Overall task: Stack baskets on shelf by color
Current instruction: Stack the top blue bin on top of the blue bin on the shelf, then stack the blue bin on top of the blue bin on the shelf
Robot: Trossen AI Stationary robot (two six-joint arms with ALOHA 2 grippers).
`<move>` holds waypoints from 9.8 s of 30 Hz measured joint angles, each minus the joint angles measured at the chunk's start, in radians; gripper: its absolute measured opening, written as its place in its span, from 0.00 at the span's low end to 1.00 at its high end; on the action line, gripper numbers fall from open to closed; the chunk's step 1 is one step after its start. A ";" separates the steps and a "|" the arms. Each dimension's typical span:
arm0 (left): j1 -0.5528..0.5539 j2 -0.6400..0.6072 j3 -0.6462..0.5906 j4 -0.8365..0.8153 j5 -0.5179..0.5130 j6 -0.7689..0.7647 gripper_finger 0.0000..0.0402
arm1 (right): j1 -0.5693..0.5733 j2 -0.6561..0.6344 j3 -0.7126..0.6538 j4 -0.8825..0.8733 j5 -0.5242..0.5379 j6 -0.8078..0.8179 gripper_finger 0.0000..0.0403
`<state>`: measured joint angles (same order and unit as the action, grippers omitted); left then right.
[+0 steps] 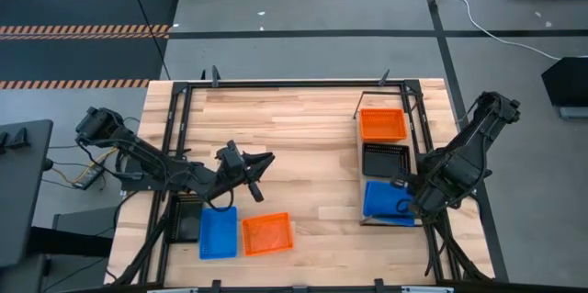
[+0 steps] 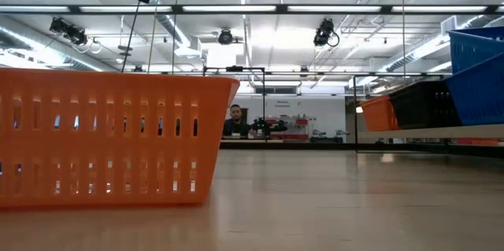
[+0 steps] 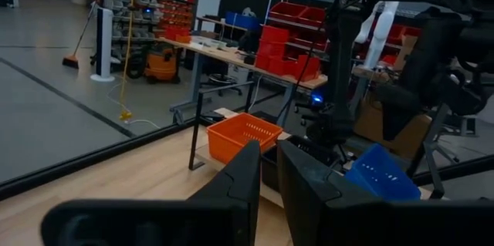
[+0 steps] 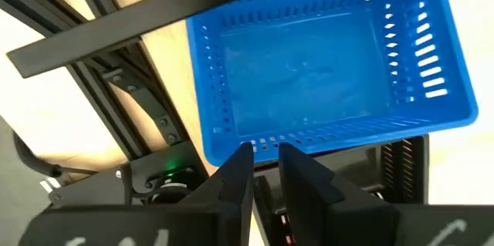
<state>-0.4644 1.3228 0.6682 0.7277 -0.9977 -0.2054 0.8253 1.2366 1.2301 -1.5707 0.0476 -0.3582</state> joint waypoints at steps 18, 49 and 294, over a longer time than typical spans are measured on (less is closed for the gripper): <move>-0.003 0.000 0.000 0.000 0.000 -0.019 0.13 | -0.164 -0.079 0.000 -0.001 0.205 0.139 0.15; -0.018 0.000 0.000 0.000 0.000 -0.018 0.13 | -0.333 -0.086 -0.143 0.100 0.053 0.261 0.14; -0.014 0.071 0.143 -0.365 0.068 -0.251 0.13 | -0.410 0.119 -0.072 1.057 0.058 0.394 0.16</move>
<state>-0.4789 1.3941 0.8114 0.3632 -0.9296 -0.4569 0.4155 1.3553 1.1578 -0.5135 0.1060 0.0359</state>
